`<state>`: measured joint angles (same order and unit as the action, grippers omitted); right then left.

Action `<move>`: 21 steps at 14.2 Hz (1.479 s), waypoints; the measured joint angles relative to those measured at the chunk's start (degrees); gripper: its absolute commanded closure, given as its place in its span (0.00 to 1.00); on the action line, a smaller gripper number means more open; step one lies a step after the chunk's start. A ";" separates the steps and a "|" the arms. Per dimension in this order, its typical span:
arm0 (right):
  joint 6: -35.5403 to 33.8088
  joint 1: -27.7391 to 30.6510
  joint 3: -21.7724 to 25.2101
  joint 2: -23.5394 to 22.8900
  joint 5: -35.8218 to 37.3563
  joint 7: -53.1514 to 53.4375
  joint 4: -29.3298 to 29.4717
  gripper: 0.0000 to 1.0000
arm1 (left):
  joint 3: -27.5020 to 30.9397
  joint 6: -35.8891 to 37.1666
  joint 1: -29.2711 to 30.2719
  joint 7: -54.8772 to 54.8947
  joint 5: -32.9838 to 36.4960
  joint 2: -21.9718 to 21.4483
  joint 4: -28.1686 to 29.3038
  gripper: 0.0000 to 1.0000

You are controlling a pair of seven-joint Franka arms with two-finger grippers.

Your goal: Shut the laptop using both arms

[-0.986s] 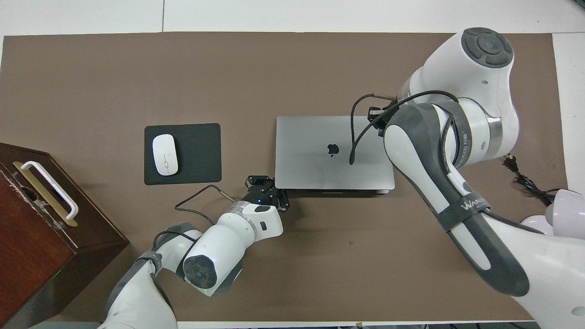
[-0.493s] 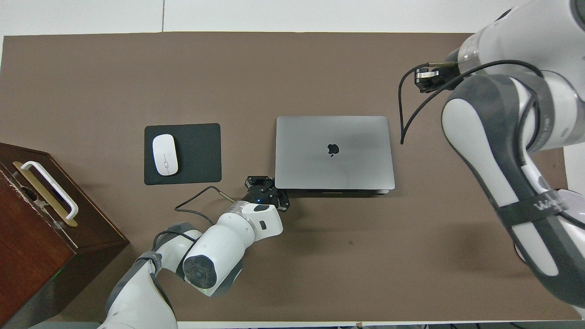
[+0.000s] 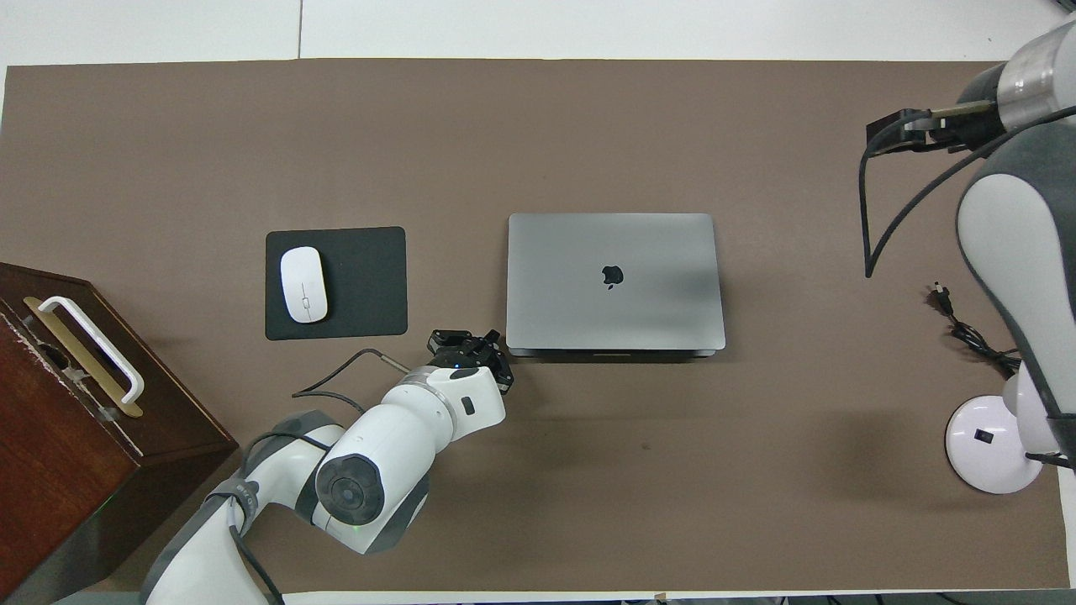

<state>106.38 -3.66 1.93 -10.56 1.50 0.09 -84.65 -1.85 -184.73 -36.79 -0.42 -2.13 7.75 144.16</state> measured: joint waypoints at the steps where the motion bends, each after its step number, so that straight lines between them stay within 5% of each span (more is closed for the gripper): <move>1: -0.32 0.61 0.02 0.41 0.00 -1.15 -0.01 0.00 | -0.01 4.03 0.28 0.00 0.00 -2.47 0.05 1.00; 5: -5.14 1.72 -0.13 2.03 0.00 -3.48 -0.04 0.00 | 0.21 21.21 2.15 0.12 0.00 -12.92 0.03 1.00; 9: -9.63 1.64 -0.51 6.45 0.00 -2.71 -1.78 0.00 | 0.39 37.38 4.93 0.20 0.00 -17.59 -4.47 0.97; 10: -9.62 1.65 -0.50 7.84 0.00 -2.00 -3.40 0.00 | 0.46 41.18 6.14 0.21 0.00 -18.09 -6.45 0.71; 11: -9.47 1.65 -0.50 9.29 0.00 -1.28 -5.21 0.00 | 0.54 44.90 7.51 0.23 0.00 -18.44 -8.57 0.01; 21: -8.26 4.89 -0.02 12.34 -0.01 -1.65 -9.88 0.00 | 0.97 64.29 25.06 0.51 0.01 -19.99 -21.07 0.00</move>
<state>98.12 1.23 1.92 1.79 1.49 -1.56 -94.53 -0.89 -120.44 -11.74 0.09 -2.13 -12.24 123.09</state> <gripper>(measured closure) 0.000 0.000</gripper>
